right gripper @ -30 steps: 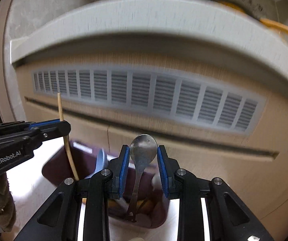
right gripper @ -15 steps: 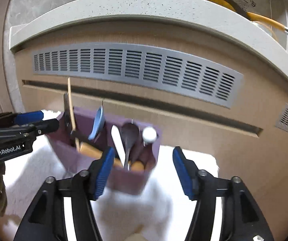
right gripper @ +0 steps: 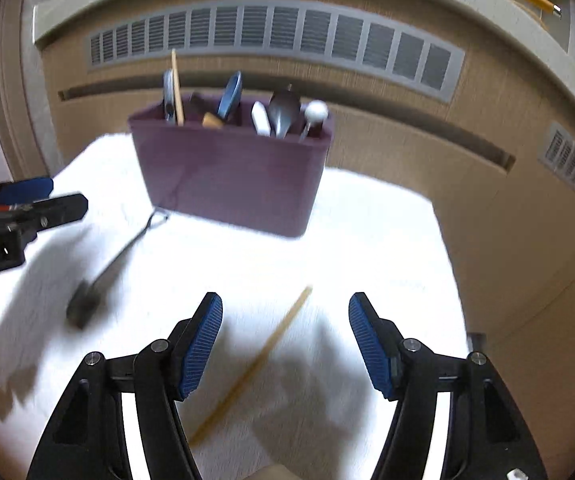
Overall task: Organize utensils
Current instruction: 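Grasp the silver shovel server's handle with the left tool while the right tool reaches the other chopstick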
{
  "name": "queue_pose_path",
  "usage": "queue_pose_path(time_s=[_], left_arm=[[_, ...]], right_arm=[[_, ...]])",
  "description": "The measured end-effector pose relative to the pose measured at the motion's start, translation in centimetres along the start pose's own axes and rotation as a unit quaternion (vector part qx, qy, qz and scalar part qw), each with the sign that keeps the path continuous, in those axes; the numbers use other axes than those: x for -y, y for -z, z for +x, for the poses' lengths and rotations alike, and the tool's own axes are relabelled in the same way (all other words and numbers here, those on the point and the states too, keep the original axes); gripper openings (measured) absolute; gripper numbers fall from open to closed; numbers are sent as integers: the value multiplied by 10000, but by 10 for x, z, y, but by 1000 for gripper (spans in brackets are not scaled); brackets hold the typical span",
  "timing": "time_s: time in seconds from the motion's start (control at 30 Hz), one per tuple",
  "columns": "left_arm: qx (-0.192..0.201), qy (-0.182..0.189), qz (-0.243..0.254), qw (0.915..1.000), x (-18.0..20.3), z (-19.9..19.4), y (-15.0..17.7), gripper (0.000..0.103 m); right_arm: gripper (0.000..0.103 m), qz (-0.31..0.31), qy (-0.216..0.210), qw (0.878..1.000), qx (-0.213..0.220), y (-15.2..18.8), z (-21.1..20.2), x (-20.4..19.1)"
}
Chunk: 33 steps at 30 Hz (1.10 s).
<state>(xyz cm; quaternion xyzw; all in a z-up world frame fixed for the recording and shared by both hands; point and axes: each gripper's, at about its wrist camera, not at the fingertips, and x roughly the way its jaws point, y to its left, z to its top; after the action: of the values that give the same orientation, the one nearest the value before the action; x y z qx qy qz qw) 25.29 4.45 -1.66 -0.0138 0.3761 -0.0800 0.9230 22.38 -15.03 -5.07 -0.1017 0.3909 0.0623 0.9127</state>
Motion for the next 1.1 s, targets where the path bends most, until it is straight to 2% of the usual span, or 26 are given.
queue_pose_path(time_s=[0.27,0.43,0.57,0.63,0.73,0.8,0.9,1.1], left_arm=[[-417,128,-40,9990,-4,10,20,71],[-954,340,38,9949,-6,23,39,71],[-1136,404,43,9927,-1,37,39,70],[-1220,533,55,9911,2,47,32,56],[-1337,629,161,9889,8,64,13,43],[-1420,538,226,9881,10,75,1,40],[-1574,420,388,9859,15,91,-11,25],[-1796,298,408,9825,15,111,-21,20]], right_arm=[[62,238,-35,9993,-277,24,3,6],[62,377,42,9992,-133,29,-9,23],[70,379,72,9993,28,30,-17,28],[70,343,65,9994,81,31,-18,28],[70,338,5,9994,88,33,-17,28],[70,371,-34,9993,80,34,-16,30],[70,398,-58,9991,112,36,-17,33],[70,357,-123,9992,150,37,-17,32]])
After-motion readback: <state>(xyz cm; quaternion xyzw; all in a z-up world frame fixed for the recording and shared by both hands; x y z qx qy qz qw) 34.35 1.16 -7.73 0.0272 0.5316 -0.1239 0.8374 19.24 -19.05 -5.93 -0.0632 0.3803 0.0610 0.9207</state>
